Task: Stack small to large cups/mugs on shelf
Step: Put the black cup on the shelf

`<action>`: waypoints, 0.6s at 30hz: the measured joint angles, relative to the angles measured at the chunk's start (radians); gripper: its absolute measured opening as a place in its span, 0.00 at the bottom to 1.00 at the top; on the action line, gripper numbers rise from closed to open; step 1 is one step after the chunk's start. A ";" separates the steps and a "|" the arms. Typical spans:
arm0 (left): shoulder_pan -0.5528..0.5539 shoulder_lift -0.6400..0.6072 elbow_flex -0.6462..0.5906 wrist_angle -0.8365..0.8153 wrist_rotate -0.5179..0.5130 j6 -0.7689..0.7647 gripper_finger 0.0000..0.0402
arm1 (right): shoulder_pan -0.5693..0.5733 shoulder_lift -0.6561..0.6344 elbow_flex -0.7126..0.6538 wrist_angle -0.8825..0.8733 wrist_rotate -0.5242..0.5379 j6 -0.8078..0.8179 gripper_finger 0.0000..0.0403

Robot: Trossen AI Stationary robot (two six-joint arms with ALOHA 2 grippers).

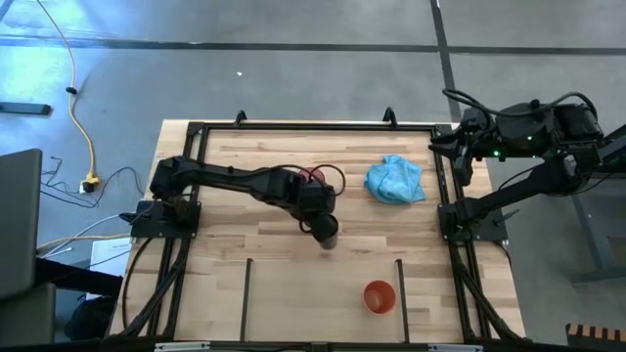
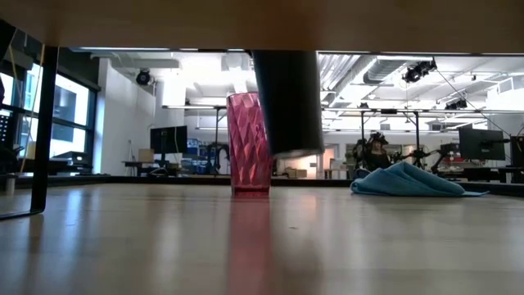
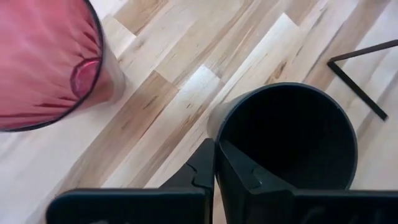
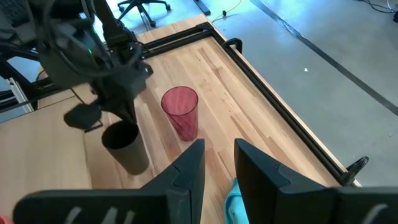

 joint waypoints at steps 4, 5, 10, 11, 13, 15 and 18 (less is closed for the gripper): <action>0.000 0.000 0.079 -0.084 0.000 0.026 0.00 | 0.000 0.000 0.000 -0.008 0.000 -0.005 0.19; 0.000 0.000 0.101 -0.102 0.000 0.032 0.00 | 0.000 0.000 0.000 -0.007 0.000 -0.006 0.19; 0.000 0.000 0.205 -0.184 -0.001 0.055 0.00 | 0.000 0.000 0.000 -0.007 0.000 -0.008 0.19; 0.000 0.000 0.224 -0.194 -0.002 0.058 0.00 | 0.000 0.000 0.000 -0.008 0.000 -0.009 0.19; 0.000 0.000 0.259 -0.232 -0.002 0.058 0.00 | 0.000 0.000 0.000 -0.008 0.000 -0.010 0.19; 0.000 0.000 0.293 -0.255 -0.003 0.058 0.00 | 0.000 0.000 0.000 -0.008 0.001 -0.011 0.19; 0.000 0.000 0.333 -0.290 0.008 0.058 0.00 | 0.000 0.000 0.000 -0.008 0.001 -0.011 0.19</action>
